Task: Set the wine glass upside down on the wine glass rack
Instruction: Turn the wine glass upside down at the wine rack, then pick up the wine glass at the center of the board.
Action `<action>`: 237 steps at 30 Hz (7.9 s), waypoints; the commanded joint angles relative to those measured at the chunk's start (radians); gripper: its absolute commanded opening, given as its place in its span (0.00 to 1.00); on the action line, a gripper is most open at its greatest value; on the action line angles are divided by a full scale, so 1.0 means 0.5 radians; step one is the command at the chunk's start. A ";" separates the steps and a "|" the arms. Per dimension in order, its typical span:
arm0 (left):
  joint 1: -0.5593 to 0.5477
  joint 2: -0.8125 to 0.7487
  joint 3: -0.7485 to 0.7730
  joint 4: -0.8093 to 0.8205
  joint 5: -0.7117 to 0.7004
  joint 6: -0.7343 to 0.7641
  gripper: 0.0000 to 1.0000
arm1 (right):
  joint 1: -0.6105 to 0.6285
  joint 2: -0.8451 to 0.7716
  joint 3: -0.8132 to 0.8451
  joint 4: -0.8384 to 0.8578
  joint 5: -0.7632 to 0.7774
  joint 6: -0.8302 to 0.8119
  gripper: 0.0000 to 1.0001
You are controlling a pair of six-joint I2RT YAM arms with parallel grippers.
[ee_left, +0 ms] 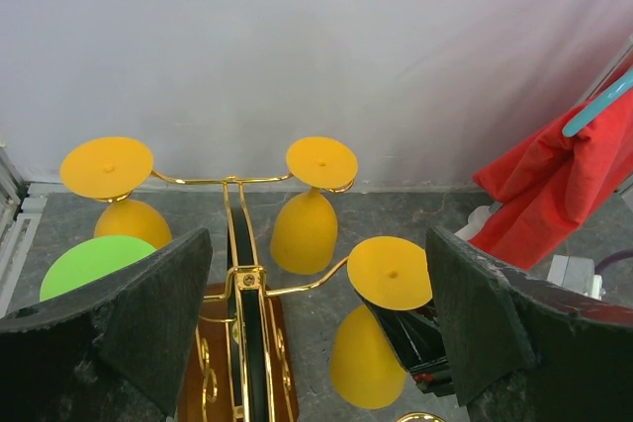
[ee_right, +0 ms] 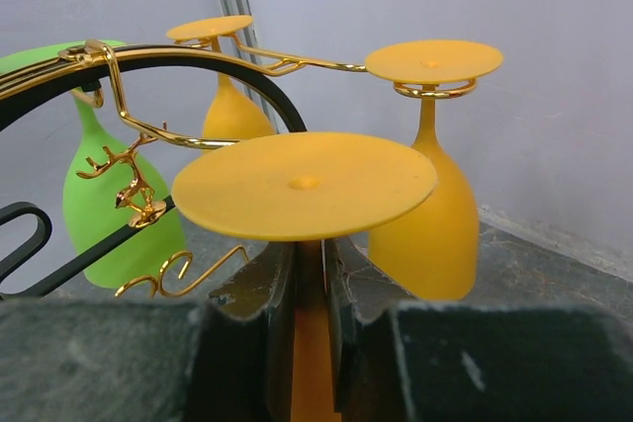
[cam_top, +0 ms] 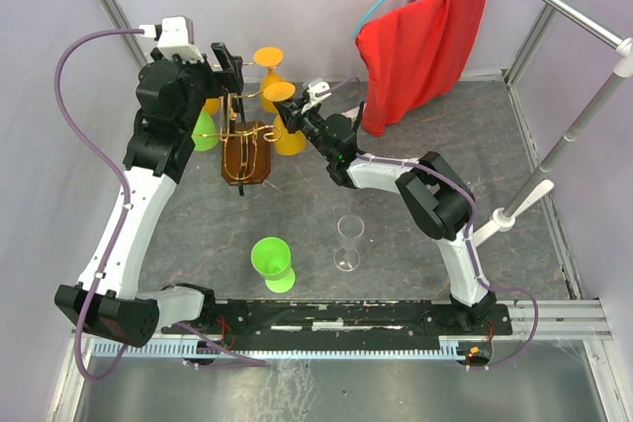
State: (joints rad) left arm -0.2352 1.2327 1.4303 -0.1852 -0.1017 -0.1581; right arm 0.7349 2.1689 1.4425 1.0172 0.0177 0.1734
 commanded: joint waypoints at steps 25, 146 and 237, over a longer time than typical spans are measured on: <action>0.020 -0.085 -0.132 0.086 -0.027 -0.014 0.95 | 0.101 -0.185 -0.099 0.005 -0.228 -0.133 0.19; -1.705 0.534 0.041 -1.068 0.023 0.169 0.18 | -0.726 -1.404 -0.118 -3.260 0.703 0.205 0.91; -1.400 0.278 -0.981 2.391 -0.395 0.824 0.34 | -0.961 -1.374 -0.315 -1.341 -1.031 3.071 0.01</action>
State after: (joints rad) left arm -0.9287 1.3830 0.8989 1.0180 -0.3210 0.2447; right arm 0.2508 1.4883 1.2049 0.2768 -0.4709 1.7447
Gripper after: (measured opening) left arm 0.241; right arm 0.055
